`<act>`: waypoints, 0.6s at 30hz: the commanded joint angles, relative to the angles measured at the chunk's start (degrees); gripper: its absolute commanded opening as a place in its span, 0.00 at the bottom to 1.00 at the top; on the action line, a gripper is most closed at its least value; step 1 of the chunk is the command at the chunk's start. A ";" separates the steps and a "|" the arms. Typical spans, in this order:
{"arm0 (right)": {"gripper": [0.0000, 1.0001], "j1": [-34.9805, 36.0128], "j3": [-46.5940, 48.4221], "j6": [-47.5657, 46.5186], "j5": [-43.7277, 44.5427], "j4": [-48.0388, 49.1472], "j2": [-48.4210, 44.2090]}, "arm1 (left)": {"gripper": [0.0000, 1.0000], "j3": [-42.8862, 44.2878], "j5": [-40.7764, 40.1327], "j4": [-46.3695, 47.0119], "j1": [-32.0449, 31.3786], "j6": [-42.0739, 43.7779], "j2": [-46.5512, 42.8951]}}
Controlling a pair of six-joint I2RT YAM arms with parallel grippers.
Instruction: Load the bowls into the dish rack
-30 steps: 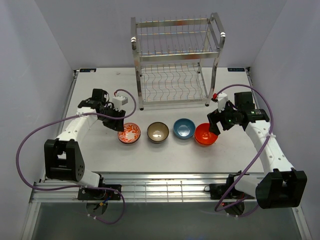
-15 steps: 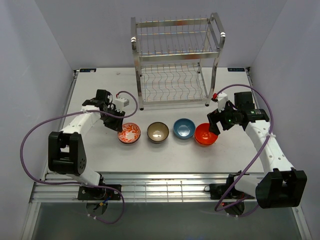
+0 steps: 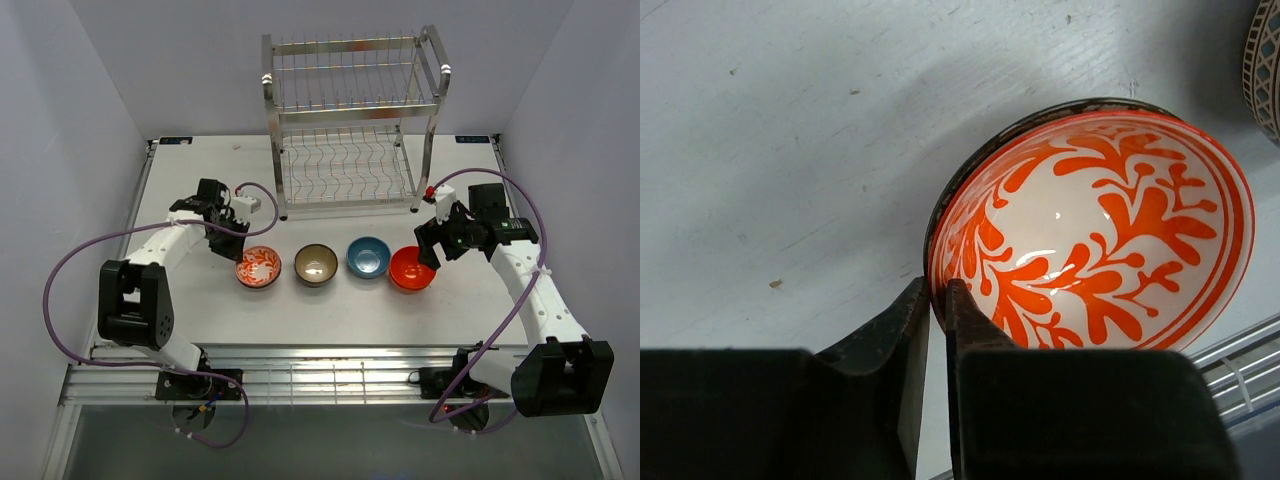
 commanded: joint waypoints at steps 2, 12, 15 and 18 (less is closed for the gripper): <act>0.94 0.24 0.91 -0.11 0.33 1.69 -0.38 | 0.15 -0.50 -1.71 0.82 -0.52 -1.30 0.62; 0.94 0.24 3.19 0.32 -1.95 1.08 -0.30 | 0.00 3.63 0.04 -2.07 -0.52 -2.97 -0.26; 0.94 0.24 5.03 0.94 -3.71 1.08 0.06 | 0.00 6.88 1.98 -4.36 -0.43 -3.41 -0.96; 0.94 0.24 6.00 1.56 -5.65 1.25 0.67 | 0.00 9.17 2.95 -5.85 -0.52 -3.50 -1.40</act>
